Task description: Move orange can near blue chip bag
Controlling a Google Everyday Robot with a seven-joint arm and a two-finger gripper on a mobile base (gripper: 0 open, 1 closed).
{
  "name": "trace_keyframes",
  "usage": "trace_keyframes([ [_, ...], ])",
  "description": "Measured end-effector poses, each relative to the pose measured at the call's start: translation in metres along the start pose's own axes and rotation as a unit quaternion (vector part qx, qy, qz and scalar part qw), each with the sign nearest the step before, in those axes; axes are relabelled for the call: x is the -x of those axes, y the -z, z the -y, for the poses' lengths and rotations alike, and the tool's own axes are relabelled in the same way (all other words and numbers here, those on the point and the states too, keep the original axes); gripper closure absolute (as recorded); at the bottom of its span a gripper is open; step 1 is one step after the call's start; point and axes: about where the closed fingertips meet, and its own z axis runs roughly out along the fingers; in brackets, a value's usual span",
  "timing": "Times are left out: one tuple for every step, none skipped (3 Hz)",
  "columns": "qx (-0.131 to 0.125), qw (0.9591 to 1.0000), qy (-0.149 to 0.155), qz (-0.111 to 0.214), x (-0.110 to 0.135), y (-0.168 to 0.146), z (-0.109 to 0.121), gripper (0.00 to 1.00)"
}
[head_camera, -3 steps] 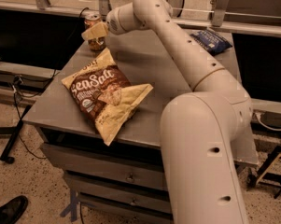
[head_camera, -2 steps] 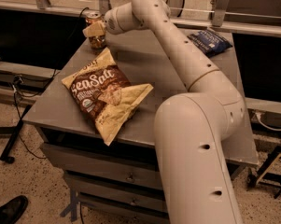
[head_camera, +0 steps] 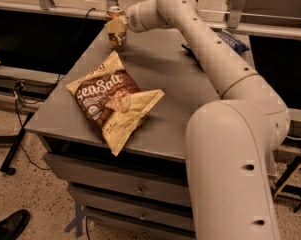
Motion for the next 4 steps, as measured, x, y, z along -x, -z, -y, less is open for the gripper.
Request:
trace_keyframes([
  [-0.057, 0.9983, 0.014, 0.0, -0.018, 0.051, 0.037, 1.0],
  [-0.114, 0.9935, 0.002, -0.001, -0.059, 0.115, 0.074, 1.0],
  [-0.157, 0.9875, -0.016, 0.006, -0.088, 0.166, 0.09, 1.0],
  [-0.178, 0.9836, -0.017, 0.018, -0.099, 0.198, 0.099, 1.0],
])
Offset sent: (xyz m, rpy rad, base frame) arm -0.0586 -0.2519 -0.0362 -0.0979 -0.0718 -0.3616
